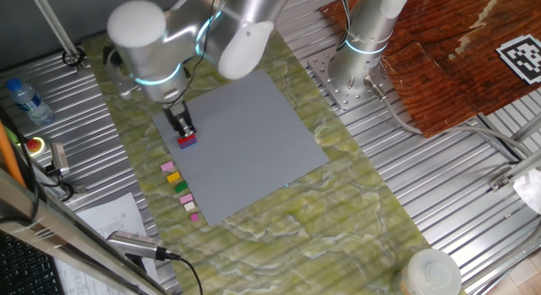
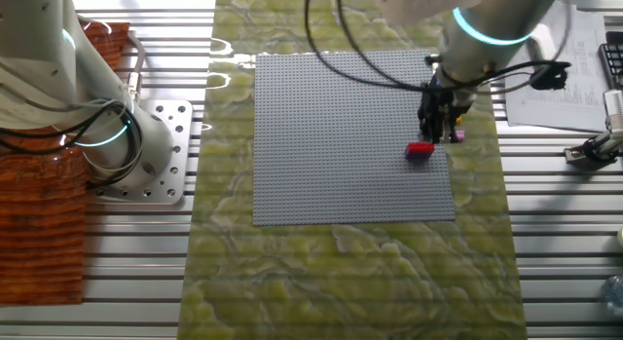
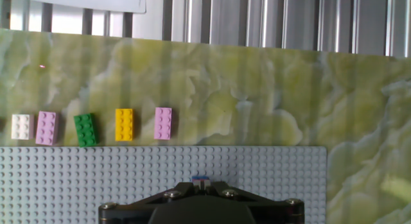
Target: Stack small Lego blocks one on top of the other
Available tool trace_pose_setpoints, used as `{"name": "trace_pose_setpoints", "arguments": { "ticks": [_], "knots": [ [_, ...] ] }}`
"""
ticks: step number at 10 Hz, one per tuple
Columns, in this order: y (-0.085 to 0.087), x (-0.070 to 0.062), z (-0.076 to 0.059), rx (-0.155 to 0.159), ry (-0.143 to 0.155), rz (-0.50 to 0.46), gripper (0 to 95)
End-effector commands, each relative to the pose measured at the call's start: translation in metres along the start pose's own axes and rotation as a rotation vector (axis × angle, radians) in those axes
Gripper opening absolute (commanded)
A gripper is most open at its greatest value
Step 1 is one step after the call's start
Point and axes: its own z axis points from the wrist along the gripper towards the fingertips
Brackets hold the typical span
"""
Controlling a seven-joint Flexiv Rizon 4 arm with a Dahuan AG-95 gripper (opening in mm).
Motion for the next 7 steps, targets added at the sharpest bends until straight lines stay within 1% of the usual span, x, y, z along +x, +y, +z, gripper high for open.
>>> {"name": "trace_pose_setpoints", "arguments": {
  "ticks": [1, 4, 7],
  "knots": [
    [0.0, 0.0, 0.0, -0.007, 0.004, -0.004, 0.0],
    [-0.003, 0.0, 0.009, -0.007, 0.002, -0.005, 0.0],
    [-0.004, 0.004, 0.012, -0.009, -0.001, -0.011, 0.0]
  ]
}}
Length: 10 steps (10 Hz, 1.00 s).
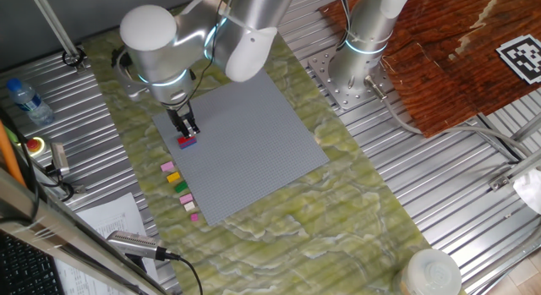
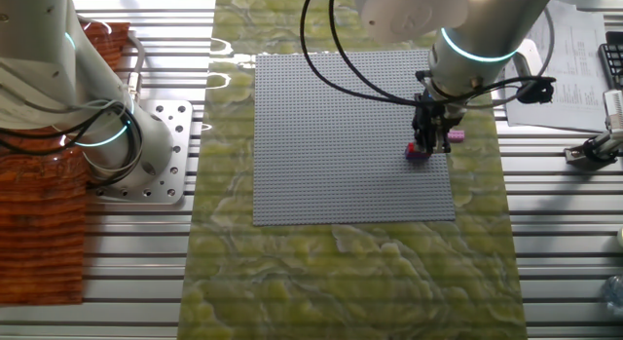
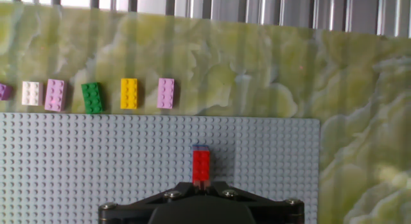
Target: Stack small Lego blocks one on top of the other
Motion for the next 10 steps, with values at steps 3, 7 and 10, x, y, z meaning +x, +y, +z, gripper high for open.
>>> {"name": "trace_pose_setpoints", "arguments": {
  "ticks": [3, 7, 10],
  "knots": [
    [0.004, 0.004, 0.003, 0.001, -0.009, 0.001, 0.0],
    [0.006, 0.004, 0.006, 0.004, -0.004, 0.002, 0.0],
    [0.003, -0.002, 0.027, 0.011, -0.017, 0.013, 0.0]
  ]
}}
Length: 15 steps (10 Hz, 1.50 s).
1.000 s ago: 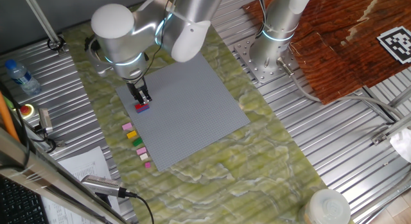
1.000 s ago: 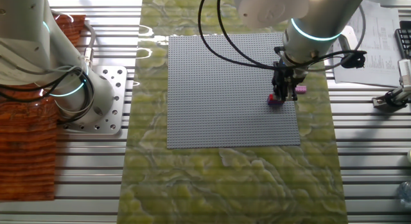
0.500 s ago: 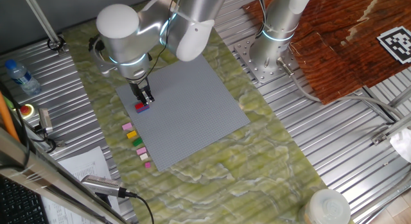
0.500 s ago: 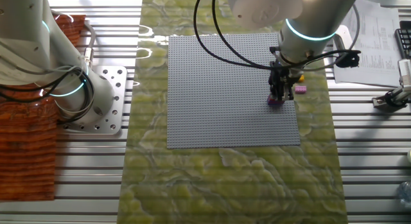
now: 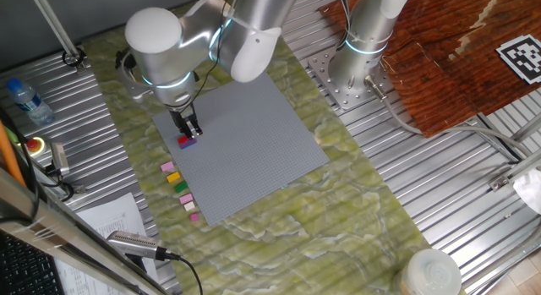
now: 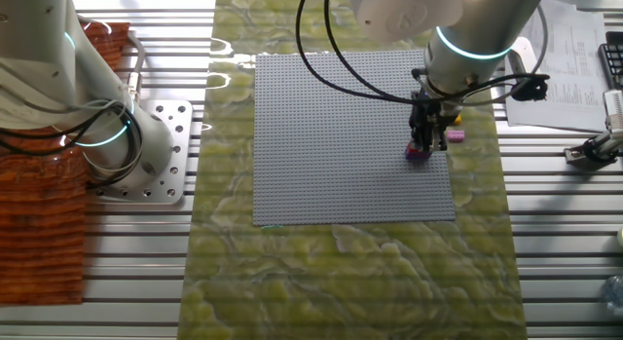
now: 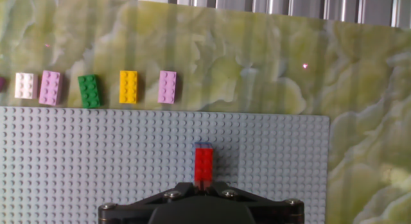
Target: Stack small Lego blocks one on top of the other
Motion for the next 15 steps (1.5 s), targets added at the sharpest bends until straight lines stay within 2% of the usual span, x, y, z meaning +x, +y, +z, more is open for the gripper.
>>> {"name": "trace_pose_setpoints", "arguments": {
  "ticks": [1, 3, 5, 6, 9, 13, 15],
  "knots": [
    [-0.002, -0.002, 0.029, 0.006, -0.013, 0.004, 0.0],
    [-0.002, -0.003, 0.037, 0.006, -0.015, 0.01, 0.0],
    [-0.002, -0.002, 0.031, 0.005, -0.016, 0.009, 0.0],
    [0.0, 0.001, 0.018, 0.004, -0.003, 0.006, 0.0],
    [0.005, 0.011, -0.014, 0.008, 0.008, 0.008, 0.0],
    [0.004, 0.016, -0.014, 0.007, 0.001, 0.017, 0.0],
    [0.002, 0.014, -0.008, 0.011, -0.002, 0.017, 0.0]
  ]
}}
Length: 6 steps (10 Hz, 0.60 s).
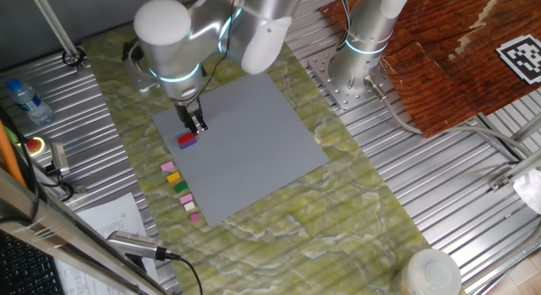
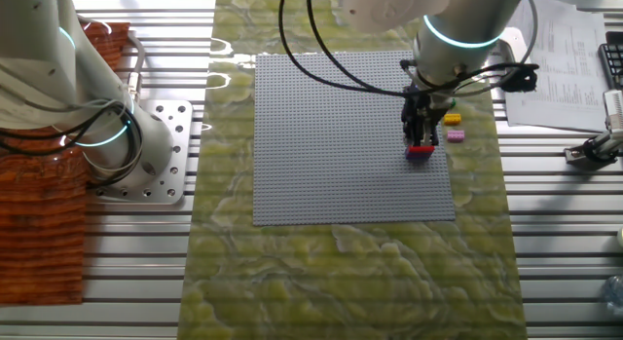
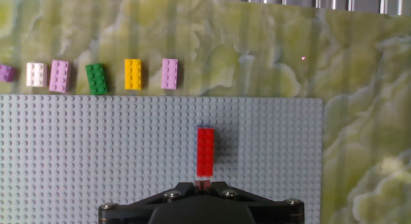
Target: Stack small Lego blocks one on top of the other
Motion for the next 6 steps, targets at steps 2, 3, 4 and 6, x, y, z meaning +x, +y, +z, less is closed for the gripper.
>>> {"name": "trace_pose_setpoints", "arguments": {
  "ticks": [2, 3, 4, 6],
  "knots": [
    [-0.0022, -0.0032, 0.0066, 0.001, -0.008, 0.002, 0.0],
    [-0.0025, -0.0034, 0.0072, 0.003, -0.007, 0.002, 0.0],
    [-0.0031, -0.0035, 0.0071, 0.003, -0.007, 0.001, 0.0],
    [-0.0057, -0.0037, 0.0078, 0.005, -0.008, 0.0, 0.0]
  ]
}}
